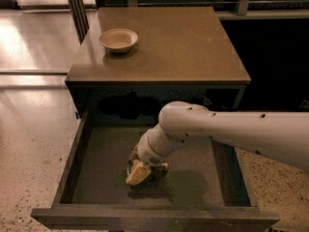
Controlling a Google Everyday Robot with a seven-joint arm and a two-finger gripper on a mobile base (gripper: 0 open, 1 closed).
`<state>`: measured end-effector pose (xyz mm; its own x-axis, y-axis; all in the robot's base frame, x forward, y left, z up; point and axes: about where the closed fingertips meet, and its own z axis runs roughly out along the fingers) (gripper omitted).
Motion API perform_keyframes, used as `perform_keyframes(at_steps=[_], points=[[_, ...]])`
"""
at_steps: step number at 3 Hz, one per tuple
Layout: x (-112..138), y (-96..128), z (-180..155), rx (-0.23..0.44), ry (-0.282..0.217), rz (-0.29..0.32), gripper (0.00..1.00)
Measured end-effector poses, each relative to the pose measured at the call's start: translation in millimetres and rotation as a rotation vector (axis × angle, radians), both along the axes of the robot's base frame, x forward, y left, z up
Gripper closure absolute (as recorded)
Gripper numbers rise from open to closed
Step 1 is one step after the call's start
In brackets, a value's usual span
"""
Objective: Place orange can into top drawer
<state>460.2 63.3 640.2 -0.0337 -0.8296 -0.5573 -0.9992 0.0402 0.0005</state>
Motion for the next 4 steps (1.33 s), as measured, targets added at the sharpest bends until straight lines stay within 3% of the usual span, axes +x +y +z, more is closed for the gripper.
perform_keyframes(at_steps=[1, 2, 3, 4], points=[[-1.0, 5.6, -24.9, -0.018, 0.016, 0.002, 1.00], [-0.9, 5.8, -25.2, -0.018, 0.016, 0.002, 1.00], [-1.0, 5.9, -25.2, -0.018, 0.016, 0.002, 0.84], [-1.0, 5.9, -25.2, -0.018, 0.016, 0.002, 0.60]])
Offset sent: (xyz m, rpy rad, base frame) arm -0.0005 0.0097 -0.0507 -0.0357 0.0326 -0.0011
